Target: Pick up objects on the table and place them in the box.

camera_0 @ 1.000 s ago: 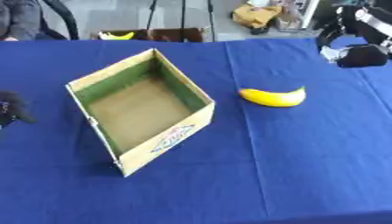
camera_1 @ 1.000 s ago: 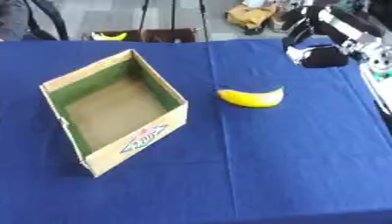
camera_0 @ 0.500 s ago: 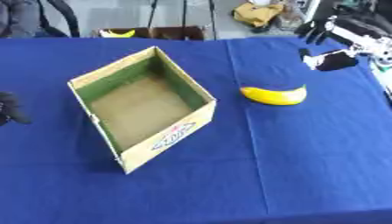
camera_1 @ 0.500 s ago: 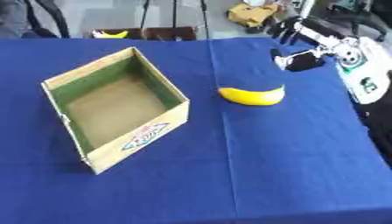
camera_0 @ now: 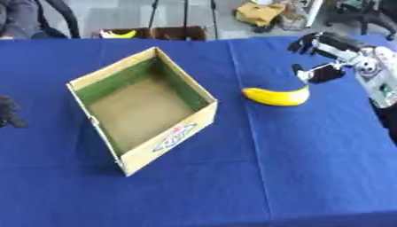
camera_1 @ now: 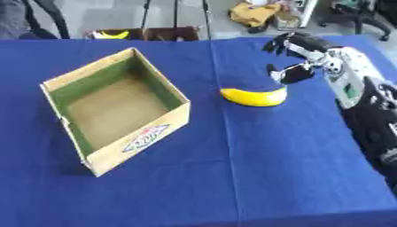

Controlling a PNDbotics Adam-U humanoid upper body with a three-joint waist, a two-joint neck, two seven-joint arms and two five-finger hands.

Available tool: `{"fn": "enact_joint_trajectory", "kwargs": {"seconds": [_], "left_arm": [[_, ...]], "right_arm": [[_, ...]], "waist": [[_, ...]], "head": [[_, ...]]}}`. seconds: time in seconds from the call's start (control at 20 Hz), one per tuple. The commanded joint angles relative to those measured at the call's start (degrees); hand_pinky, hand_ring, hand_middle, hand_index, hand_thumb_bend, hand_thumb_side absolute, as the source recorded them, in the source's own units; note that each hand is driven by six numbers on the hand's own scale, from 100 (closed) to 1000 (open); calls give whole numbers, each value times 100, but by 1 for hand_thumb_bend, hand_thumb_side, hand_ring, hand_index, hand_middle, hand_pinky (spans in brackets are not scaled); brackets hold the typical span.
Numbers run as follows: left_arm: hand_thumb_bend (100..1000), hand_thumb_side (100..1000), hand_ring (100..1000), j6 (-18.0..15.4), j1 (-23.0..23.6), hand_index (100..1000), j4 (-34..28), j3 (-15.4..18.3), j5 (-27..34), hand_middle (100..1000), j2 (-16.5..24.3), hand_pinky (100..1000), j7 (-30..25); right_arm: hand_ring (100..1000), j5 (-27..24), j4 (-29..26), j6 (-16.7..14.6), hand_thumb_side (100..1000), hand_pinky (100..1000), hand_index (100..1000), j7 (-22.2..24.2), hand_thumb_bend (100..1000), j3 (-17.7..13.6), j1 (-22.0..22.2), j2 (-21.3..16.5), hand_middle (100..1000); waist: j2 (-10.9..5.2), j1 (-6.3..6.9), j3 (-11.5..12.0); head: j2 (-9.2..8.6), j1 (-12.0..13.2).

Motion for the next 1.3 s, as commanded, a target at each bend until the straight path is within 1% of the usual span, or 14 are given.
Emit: {"fn": "enact_joint_trajectory", "kwargs": {"seconds": [0.05,0.1,0.3,0.65,0.75,0.9,0.95,1.0,1.3], "left_arm": [[224,1000,456,-10,-38,652,-87,5,-6,533,145,532,-24],[224,1000,456,-11,-34,652,-87,6,-6,533,145,531,-24],[224,1000,456,-16,-21,652,-87,4,-1,533,148,531,-23],[224,1000,456,-19,-12,653,-85,-1,6,533,143,531,-29],[224,1000,456,-19,-10,653,-85,0,6,533,140,531,-28],[224,1000,456,-17,-10,653,-84,4,3,533,137,531,-27],[224,1000,456,-16,-12,653,-84,4,1,533,136,531,-27],[224,1000,456,-15,-14,653,-85,4,0,533,135,531,-27],[225,1000,456,-10,-19,653,-89,5,0,532,134,531,-25]], "right_arm": [[782,33,-109,-28,336,726,872,242,100,5,-107,-122,770],[783,38,-125,-29,375,727,872,306,100,17,-101,-120,771],[785,111,-166,-35,475,728,875,439,100,55,-98,-87,772],[789,434,-80,-112,458,727,874,458,100,136,-68,11,775],[791,506,-60,-156,468,727,876,460,100,161,-43,23,777],[795,554,-115,-258,573,727,877,486,100,229,13,2,780],[796,563,-146,-294,593,727,877,506,100,253,32,-11,781],[798,573,-177,-329,652,727,878,530,100,278,53,-25,784],[801,673,-251,-455,703,725,875,627,100,371,175,-57,785]], "waist": [[-86,9,-11],[-90,12,-11],[-111,23,-7],[-128,31,9],[-125,33,13],[-117,29,14],[-115,27,13],[-113,25,12],[-112,19,8]], "head": [[41,-18],[43,-20],[53,-34],[67,-49],[69,-50],[72,-55],[71,-56],[72,-54],[60,-59]]}}
